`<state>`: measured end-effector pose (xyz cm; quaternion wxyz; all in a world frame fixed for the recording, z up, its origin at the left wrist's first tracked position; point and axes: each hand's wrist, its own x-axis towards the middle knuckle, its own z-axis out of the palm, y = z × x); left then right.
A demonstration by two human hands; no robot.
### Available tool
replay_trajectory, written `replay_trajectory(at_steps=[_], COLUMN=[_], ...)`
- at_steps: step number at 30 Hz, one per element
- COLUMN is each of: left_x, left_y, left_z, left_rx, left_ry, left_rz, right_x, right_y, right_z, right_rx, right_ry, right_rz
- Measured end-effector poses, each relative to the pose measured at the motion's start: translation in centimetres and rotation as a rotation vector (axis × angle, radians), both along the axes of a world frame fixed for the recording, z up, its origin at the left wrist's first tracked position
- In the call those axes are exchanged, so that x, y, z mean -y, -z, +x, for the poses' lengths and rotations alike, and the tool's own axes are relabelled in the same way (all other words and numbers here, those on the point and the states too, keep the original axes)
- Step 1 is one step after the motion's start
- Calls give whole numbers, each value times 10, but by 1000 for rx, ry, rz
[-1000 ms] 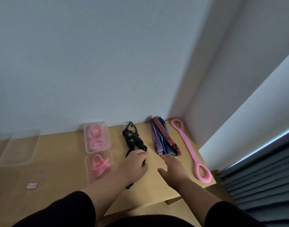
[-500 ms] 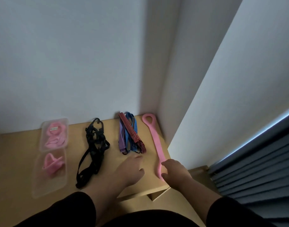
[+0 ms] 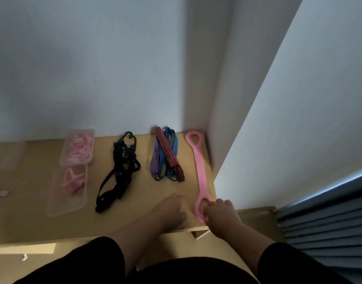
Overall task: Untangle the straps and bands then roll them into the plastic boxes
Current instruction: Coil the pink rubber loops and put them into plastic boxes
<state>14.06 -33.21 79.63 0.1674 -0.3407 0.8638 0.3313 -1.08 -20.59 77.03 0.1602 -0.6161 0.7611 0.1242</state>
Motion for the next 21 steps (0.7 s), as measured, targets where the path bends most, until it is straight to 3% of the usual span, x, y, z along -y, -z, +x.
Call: replay_trajectory(at_steps=[6, 10, 15, 19, 21], left_x=[4, 7, 14, 28, 33], left_y=[0, -4, -20, -36, -45], left_z=[-4, -8, -20, -30, -34], left_rx=[-92, -193, -402, -561, -616], left_ry=[-49, -104, -254, -242, -229], left_rz=[2, 12, 70, -131, -141], right_x=[3, 11, 25, 39, 44], right_y=[-18, -43, -83, -115, -130], right_z=[-2, -4, -11, -23, -24], right_rx=[121, 239, 247, 263, 305], right_ry=[-16, 9, -88, -154, -140], right_rz=[-223, -542, -891, -1025, -1074])
